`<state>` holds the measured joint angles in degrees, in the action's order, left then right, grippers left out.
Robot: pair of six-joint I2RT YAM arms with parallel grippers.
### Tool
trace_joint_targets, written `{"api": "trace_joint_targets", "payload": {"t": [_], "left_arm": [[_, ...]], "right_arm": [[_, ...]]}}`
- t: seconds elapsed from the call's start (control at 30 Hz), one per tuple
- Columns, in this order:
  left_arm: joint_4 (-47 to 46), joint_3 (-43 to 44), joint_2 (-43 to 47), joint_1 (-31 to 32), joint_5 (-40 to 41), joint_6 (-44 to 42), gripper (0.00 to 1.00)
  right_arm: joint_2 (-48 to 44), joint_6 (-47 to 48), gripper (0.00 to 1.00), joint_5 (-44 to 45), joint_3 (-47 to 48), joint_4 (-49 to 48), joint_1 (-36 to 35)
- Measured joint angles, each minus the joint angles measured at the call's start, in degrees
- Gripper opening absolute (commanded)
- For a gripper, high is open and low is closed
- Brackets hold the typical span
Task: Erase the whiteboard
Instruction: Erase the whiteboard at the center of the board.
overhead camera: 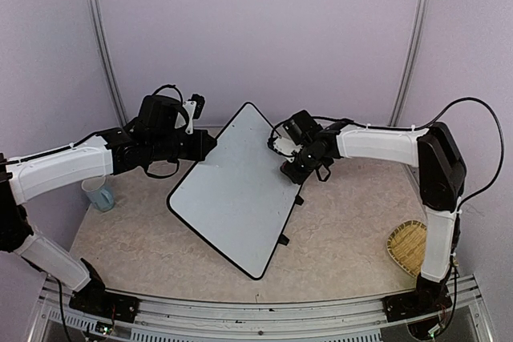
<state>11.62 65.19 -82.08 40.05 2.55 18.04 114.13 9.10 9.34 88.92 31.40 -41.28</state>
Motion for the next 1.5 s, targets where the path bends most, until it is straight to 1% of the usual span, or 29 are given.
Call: {"api": "trace_joint_targets", "payload": {"t": [0.43, 0.67, 1.1, 1.3, 1.47, 1.5], "left_arm": [[0.04, 0.0, -0.02, 0.0, 0.31, 0.02, 0.0], [0.02, 0.0, -0.02, 0.0, 0.28, 0.04, 0.0], [-0.04, 0.0, -0.02, 0.02, 0.26, 0.35, 0.0], [-0.02, 0.0, -0.02, 0.02, 0.24, 0.33, 0.0], [-0.11, 0.0, -0.02, 0.02, -0.13, 0.28, 0.0], [-0.13, 0.0, -0.02, 0.02, -0.13, 0.28, 0.01]], "right_arm": [[2.51, -0.68, 0.21, 4.22, 1.16, 0.61, 1.2], [3.78, -1.33, 0.21, 4.17, -1.75, 0.98, 3.98], [3.19, -1.29, 0.21, 2.36, -4.17, 0.66, 4.37], [3.19, -1.86, 0.21, 2.43, -1.22, 2.01, 4.26], [3.19, -2.71, 0.21, 2.12, 2.36, 0.92, 4.04], [3.19, -2.8, 0.21, 2.01, 2.6, 0.42, 3.98]]}}
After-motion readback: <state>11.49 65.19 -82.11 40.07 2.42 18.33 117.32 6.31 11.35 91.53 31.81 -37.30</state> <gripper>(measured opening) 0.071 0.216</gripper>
